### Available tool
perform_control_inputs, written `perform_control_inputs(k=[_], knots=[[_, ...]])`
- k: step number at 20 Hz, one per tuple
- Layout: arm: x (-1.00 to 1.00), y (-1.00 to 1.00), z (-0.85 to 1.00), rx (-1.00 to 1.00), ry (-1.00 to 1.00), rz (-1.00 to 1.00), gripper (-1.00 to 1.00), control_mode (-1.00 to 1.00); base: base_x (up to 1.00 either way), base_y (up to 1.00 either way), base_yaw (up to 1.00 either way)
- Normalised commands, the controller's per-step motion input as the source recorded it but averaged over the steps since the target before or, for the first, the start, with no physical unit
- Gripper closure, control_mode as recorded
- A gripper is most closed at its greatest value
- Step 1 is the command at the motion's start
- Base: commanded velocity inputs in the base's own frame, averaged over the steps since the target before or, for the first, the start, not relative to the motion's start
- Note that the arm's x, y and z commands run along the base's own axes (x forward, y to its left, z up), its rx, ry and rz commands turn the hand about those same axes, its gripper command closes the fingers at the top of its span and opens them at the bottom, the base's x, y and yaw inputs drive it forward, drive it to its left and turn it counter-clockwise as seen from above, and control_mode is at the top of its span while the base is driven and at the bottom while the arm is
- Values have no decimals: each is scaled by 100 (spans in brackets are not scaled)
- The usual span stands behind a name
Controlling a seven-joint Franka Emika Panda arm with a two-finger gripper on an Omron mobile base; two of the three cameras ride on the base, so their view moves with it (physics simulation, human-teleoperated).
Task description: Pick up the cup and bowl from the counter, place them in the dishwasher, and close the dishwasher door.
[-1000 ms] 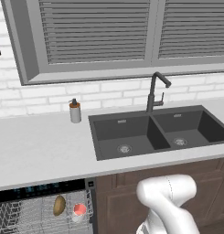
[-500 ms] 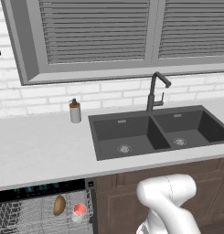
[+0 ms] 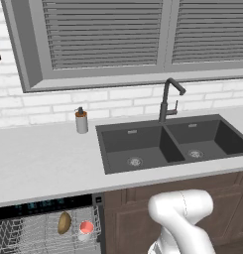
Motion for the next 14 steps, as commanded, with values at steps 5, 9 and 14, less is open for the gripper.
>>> perform_control_inputs(k=[5,9,14], knots=[[0,56,-44,-2,-1,9,-100,-100,0,0,0],[0,55,-53,0,0,10,-100,-100,0,0,0],[0,56,-55,8,0,14,-100,-100,0,0,0]])
